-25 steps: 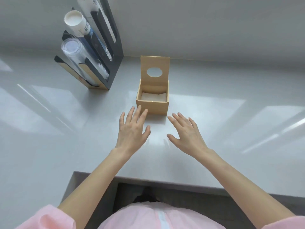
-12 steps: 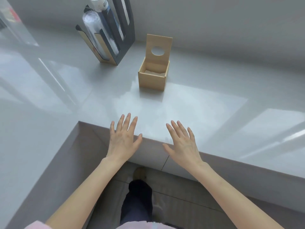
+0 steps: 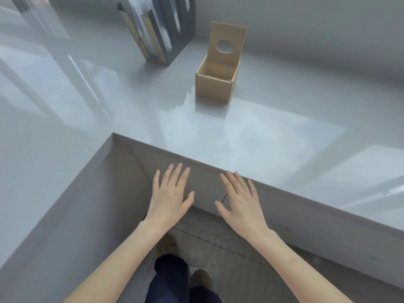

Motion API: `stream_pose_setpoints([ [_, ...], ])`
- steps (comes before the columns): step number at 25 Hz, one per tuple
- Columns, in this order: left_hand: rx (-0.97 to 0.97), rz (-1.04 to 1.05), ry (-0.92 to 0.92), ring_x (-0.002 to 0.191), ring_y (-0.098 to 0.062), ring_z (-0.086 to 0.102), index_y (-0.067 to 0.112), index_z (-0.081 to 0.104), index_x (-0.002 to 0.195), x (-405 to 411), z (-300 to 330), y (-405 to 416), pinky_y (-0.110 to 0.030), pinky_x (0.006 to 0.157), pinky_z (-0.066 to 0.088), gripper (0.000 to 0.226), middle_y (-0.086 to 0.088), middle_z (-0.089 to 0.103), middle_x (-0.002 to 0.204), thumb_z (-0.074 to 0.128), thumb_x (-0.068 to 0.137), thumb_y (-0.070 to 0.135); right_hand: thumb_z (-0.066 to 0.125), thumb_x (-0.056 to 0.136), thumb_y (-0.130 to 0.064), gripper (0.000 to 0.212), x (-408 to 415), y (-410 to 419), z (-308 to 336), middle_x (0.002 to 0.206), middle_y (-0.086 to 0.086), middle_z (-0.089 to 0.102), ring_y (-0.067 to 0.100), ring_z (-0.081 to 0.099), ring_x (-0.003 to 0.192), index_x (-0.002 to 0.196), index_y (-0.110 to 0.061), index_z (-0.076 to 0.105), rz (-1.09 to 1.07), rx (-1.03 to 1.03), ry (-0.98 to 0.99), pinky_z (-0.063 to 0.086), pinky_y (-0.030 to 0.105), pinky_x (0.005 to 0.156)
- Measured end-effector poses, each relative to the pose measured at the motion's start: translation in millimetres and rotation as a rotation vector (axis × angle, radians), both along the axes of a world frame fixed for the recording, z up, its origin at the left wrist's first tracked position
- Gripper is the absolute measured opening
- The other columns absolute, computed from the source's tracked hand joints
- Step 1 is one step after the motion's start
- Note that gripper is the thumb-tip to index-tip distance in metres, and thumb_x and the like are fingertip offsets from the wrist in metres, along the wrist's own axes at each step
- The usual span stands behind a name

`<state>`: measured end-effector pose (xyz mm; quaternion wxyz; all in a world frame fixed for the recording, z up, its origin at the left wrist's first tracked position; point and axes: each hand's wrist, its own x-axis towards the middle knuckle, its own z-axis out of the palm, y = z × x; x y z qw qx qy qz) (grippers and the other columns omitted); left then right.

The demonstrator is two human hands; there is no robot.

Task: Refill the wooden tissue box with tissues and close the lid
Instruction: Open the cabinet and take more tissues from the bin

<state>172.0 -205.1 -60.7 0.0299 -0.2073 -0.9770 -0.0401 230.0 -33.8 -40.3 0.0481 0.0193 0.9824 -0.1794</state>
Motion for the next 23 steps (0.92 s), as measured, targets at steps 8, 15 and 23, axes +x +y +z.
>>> stream_pose_setpoints([
  [8,0.026,-0.129,-0.024,0.109,-0.025,0.064,0.006,0.062,0.115,-9.5,-58.4,16.9,-0.045,0.088,0.051,0.057,-0.009,0.067,0.118,0.037,0.075,0.037,0.046,0.092,-0.029,0.059,-0.9,-3.1,-59.5,0.156,0.005,0.023,0.019,0.016,0.145,0.145,-0.013,0.025,-0.016,-0.033,-0.046,0.010,0.036,0.118],
  [15,-0.030,-0.265,0.078,0.106,-0.037,0.062,0.002,0.061,0.114,-40.4,-98.6,38.7,-0.049,0.087,0.051,0.055,-0.014,0.067,0.114,0.038,0.073,0.028,0.074,0.059,-0.009,0.070,-30.7,14.3,-115.2,0.125,0.016,0.062,0.031,0.061,0.113,0.125,0.001,0.052,-0.020,0.168,0.069,0.047,0.045,0.096],
  [23,-0.017,-0.201,0.074,0.091,-0.039,0.067,0.002,0.067,0.103,-60.2,-114.3,57.7,-0.057,0.084,0.049,0.058,-0.015,0.072,0.098,0.080,0.051,0.023,0.079,0.048,-0.010,0.065,-46.6,22.8,-131.9,0.100,0.016,0.071,0.033,0.067,0.093,0.111,-0.003,0.063,-0.093,0.327,0.166,0.056,0.039,0.079],
])
